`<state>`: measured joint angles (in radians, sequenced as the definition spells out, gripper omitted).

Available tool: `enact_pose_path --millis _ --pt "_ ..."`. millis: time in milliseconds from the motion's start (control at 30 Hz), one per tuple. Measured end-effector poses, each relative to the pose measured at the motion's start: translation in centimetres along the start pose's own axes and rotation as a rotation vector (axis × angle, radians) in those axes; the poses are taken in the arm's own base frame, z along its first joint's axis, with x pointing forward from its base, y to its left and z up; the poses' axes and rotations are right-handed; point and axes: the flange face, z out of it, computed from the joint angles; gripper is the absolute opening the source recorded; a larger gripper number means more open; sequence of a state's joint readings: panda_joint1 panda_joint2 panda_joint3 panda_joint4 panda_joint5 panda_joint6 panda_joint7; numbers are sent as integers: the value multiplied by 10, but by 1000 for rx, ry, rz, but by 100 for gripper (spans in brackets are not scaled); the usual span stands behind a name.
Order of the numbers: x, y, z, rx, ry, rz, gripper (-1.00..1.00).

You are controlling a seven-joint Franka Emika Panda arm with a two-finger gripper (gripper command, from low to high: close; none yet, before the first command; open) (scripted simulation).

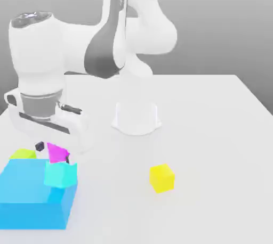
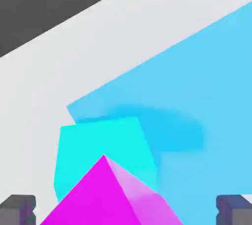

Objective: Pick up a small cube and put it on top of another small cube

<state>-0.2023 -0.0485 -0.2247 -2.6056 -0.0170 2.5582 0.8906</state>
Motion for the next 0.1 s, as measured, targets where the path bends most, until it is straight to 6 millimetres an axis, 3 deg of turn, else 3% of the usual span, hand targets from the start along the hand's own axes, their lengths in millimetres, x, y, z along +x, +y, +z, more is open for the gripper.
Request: enact_pose_path --millis 100 --pt "0 -1 -34 0 0 0 100"
